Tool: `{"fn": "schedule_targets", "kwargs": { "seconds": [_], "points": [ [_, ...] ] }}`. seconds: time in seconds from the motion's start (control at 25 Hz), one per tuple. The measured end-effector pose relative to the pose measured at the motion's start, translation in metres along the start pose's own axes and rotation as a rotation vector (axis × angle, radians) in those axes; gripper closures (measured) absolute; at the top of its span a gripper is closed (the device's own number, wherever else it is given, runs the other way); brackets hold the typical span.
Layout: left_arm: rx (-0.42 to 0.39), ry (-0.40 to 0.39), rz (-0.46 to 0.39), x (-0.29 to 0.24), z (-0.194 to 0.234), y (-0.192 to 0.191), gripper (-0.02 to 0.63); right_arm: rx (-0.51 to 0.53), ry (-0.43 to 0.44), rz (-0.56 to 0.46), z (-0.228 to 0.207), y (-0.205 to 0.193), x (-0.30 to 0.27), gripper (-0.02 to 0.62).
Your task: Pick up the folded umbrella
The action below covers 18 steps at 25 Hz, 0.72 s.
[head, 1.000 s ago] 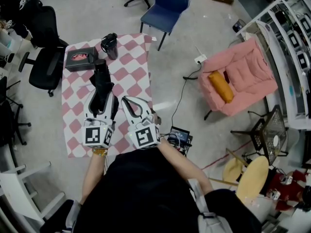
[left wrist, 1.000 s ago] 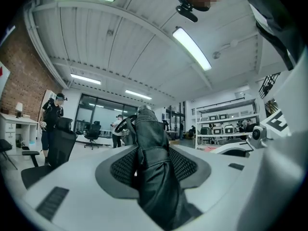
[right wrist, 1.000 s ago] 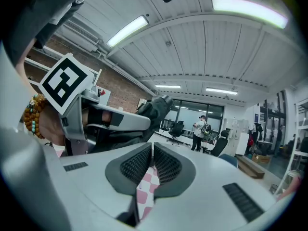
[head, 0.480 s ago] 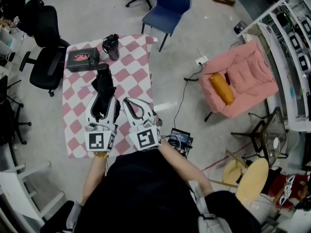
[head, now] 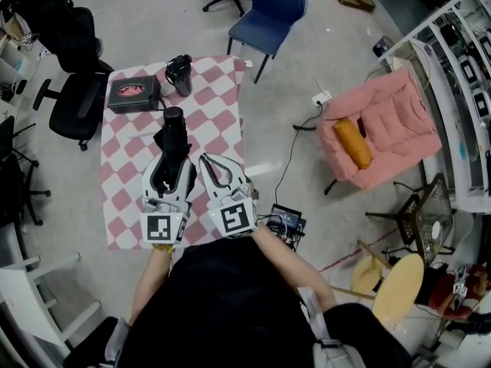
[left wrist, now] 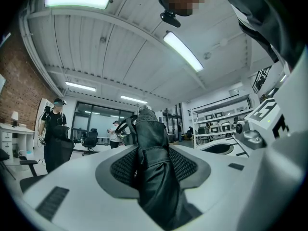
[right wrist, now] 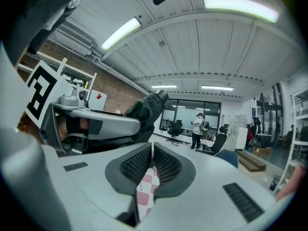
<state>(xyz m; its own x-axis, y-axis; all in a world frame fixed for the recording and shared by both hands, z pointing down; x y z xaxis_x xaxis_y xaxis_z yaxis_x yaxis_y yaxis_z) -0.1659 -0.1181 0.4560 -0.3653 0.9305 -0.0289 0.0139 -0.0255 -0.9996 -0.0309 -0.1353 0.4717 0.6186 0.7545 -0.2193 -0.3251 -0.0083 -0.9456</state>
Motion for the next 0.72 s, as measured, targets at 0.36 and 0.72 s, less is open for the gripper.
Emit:
{"fn": "schedule_targets", "kwargs": {
  "seconds": [0.36,0.72],
  "points": [
    [0.016,0.000,-0.010,0.009,-0.004,-0.016,0.407,-0.021,-0.006,0.000,-0.002,-0.006,-0.004,0.577],
    [0.022,0.006,0.012,0.009,-0.005,-0.030,0.407,-0.050,-0.011,0.007,0.000,-0.017,-0.006,0.577]
  ]
}}
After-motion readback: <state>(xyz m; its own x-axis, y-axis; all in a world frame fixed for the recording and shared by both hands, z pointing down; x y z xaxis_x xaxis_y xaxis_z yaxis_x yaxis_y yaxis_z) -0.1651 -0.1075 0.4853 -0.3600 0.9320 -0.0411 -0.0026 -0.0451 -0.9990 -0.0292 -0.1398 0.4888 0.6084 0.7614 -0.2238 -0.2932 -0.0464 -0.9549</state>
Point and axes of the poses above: the fingertips, and each gripper's own axes: x backward along the fingers, z to its left, y out of its top, the point moved 8 cm from there along x, backward along the fingers, and after that the axes turned 5 degrees about z, right-handed, at the moved point
